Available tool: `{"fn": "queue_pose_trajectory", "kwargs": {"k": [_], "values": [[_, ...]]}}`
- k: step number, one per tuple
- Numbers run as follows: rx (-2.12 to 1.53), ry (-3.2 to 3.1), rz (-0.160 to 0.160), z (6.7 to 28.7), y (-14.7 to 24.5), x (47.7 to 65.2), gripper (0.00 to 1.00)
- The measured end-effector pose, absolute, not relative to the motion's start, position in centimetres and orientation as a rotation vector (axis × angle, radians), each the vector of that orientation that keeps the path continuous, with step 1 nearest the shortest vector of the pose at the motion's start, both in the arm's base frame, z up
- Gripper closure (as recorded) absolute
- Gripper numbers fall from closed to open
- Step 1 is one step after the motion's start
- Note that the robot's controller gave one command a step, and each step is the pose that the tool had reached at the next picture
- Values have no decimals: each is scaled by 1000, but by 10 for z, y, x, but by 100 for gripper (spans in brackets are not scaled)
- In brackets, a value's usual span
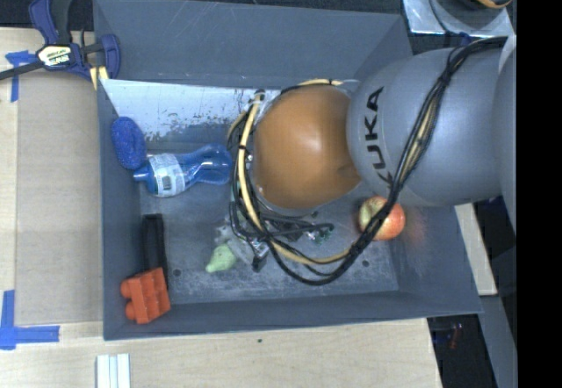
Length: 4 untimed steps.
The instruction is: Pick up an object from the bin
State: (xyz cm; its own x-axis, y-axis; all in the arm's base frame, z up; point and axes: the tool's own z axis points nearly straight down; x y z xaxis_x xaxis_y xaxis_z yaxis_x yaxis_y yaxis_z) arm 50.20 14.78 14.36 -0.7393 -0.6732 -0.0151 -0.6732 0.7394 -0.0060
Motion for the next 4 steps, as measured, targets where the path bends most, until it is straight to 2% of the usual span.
{"fn": "queue_pose_trajectory", "kwargs": {"k": [1,2,3,4], "values": [[-1606,2681,-4,148,164,502,100],[-1797,2554,-7,141,165,512,100],[-2059,2348,-8,142,195,492,100],[-2102,2308,-7,143,213,484,100]]}}
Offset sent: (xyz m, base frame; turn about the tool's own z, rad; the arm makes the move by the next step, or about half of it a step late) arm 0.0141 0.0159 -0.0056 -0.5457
